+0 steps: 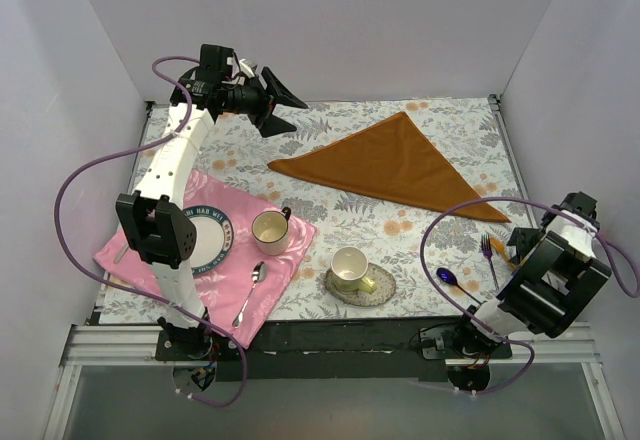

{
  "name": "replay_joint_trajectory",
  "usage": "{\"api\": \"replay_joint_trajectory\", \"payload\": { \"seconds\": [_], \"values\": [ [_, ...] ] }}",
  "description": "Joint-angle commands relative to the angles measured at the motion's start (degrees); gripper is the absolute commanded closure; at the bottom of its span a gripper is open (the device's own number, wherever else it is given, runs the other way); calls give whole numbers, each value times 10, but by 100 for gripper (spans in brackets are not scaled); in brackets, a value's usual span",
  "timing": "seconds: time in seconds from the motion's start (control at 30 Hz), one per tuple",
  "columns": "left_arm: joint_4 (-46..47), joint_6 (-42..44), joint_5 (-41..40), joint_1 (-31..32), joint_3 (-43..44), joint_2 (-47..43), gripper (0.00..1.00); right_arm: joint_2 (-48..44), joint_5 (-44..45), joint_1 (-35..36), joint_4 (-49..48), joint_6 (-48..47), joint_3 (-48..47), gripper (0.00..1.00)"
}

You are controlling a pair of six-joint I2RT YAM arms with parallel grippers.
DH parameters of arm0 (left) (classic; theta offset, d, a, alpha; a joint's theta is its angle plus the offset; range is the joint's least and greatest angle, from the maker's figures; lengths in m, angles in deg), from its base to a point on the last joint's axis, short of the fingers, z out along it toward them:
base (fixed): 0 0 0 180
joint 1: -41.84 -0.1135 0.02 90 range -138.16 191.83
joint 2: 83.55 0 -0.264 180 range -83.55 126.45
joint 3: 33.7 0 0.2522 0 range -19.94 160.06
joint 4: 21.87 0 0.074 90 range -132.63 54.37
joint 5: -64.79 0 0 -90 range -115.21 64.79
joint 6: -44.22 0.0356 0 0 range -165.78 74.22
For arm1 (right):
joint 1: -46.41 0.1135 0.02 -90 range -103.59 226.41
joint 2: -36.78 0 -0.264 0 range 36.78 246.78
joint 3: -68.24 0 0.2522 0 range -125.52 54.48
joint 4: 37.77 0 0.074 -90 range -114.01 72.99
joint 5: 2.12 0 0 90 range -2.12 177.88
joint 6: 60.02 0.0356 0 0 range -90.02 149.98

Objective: Fold the napkin, place the utensils inside, and roll it up
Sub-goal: Grab a utensil with the right arm

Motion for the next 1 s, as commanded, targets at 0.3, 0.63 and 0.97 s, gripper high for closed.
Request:
{"api": "replay_joint_trajectory", "payload": {
  "seconds": [0.3,0.63,0.97],
  "values": [
    [-15,5,7,-7,15,-7,41,34,33,2,-37,20,33,42],
    [-5,-11,-2,-8,1,-14,41,65,59,32,-12,12,29,54],
    [29,-33,2,-8,-53,-42,41,51,43,33,-10,36,10,69]
  ]
}}
